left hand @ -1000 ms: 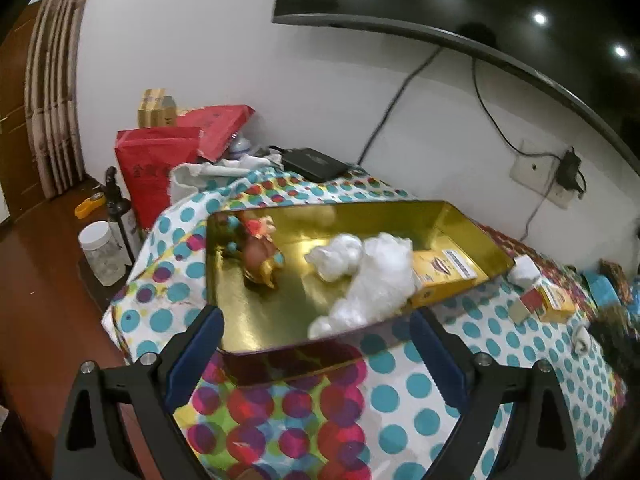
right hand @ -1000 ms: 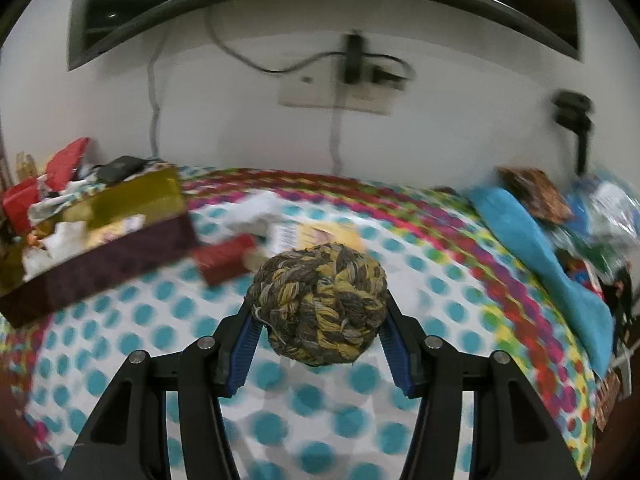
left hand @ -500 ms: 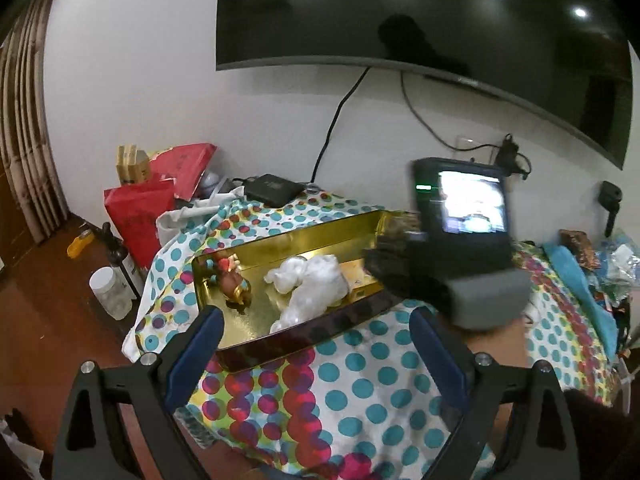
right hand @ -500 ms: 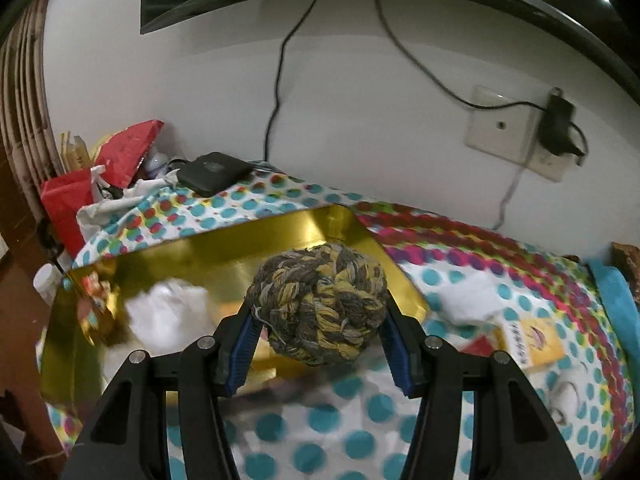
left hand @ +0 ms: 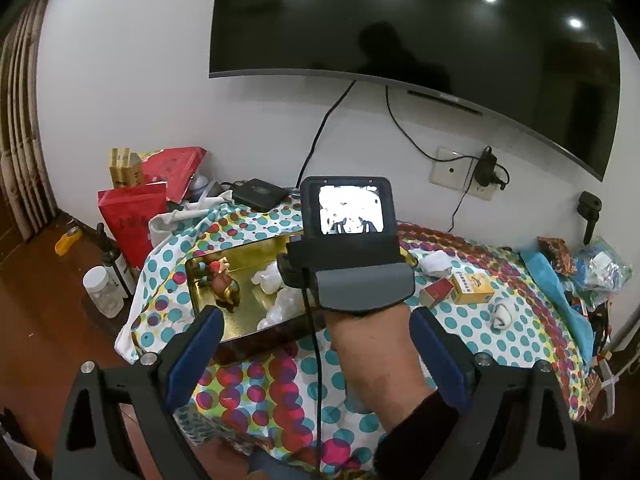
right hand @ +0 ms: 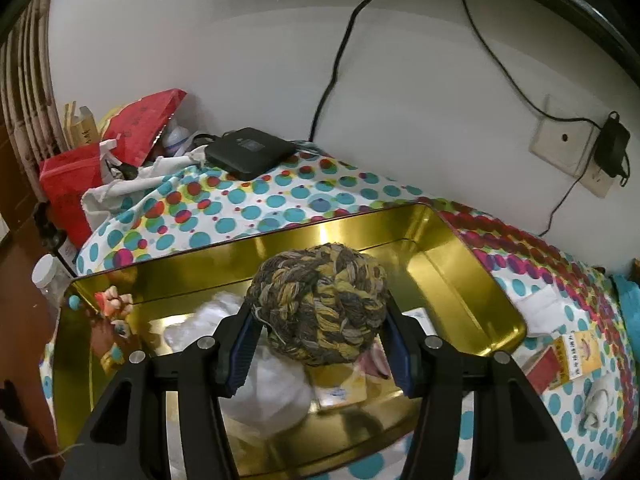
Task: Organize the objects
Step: 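Carry the braided rope ball into the gold tin and open the right tool, then grasp the red box with left tool while right tool grasps the white rolled towel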
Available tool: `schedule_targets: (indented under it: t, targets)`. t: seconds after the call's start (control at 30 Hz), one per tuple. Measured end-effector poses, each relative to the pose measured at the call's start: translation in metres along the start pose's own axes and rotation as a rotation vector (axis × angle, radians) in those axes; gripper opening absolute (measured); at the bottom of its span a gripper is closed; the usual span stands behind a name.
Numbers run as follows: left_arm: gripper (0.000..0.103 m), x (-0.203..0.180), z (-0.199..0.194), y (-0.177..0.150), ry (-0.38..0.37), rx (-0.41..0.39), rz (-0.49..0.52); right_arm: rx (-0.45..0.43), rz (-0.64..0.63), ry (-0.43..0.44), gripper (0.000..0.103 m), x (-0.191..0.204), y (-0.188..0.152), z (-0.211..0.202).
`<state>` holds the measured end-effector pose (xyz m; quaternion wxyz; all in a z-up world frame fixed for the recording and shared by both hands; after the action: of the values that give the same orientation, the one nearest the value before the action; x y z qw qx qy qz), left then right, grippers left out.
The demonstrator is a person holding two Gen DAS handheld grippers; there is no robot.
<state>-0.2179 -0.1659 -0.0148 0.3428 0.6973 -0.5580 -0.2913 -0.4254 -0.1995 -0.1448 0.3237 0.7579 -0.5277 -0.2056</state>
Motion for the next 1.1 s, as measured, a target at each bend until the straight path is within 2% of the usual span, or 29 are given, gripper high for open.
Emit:
schedule_targets:
  t: [0.1,0.13,0.17,0.2,0.23,0.3,0.37,0.43,0.6,0.8,0.97,1.1]
  targets:
    - [0.096,0.003,-0.001,0.001,0.0,-0.006,-0.014,0.009,0.002,0.022,0.056,0.007,0.001,0.002]
    - [0.096,0.003,-0.001,0.001,0.0,-0.005,-0.013,0.002,-0.006,0.018,0.06,0.009,0.002,0.0]
    - [0.096,0.002,0.0,0.0,-0.003,-0.004,-0.012,-0.016,-0.015,0.0,0.075,0.009,0.004,-0.003]
    - [0.096,0.002,0.0,-0.001,-0.006,-0.004,-0.011,-0.046,-0.026,-0.027,0.1,0.009,0.008,-0.009]
    - [0.096,0.0,0.001,-0.002,-0.009,0.0,-0.008,-0.076,-0.034,-0.049,0.103,0.008,0.012,-0.015]
    - [0.096,-0.005,0.002,-0.003,-0.016,0.006,-0.002,-0.133,-0.046,-0.054,0.103,0.009,0.019,-0.027]
    - [0.096,-0.01,0.001,-0.004,-0.024,0.006,0.011,-0.116,-0.036,-0.026,0.103,0.008,0.021,-0.029]
    - [0.096,-0.016,-0.001,-0.004,-0.032,-0.005,0.021,-0.113,-0.029,-0.041,0.103,0.001,0.021,-0.032]
    - [0.096,-0.033,-0.001,-0.008,-0.057,-0.021,0.046,-0.132,-0.004,-0.096,0.103,-0.047,0.013,-0.041]
    - [0.096,-0.067,0.019,-0.031,-0.078,-0.007,0.134,-0.106,0.097,-0.192,0.103,-0.153,-0.016,-0.048]
    - [0.096,-0.082,0.043,-0.048,-0.097,0.004,0.17,-0.086,0.207,-0.269,0.103,-0.252,-0.054,-0.061]
    - [0.096,-0.098,0.068,-0.066,-0.184,0.028,0.158,-0.064,0.322,-0.316,0.103,-0.326,-0.092,-0.075]
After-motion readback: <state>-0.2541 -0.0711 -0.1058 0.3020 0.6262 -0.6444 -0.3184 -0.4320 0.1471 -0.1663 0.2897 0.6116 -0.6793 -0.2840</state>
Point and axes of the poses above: each gripper's, at about its wrist camera, not at the fingertips, and z roughly the way its jaws point, x to its left, y to its top, the point moved 9 cm from there along z, roughly the way its jaws point, and after that the axes turned 6 degrees about z, right-handed, at the moved point
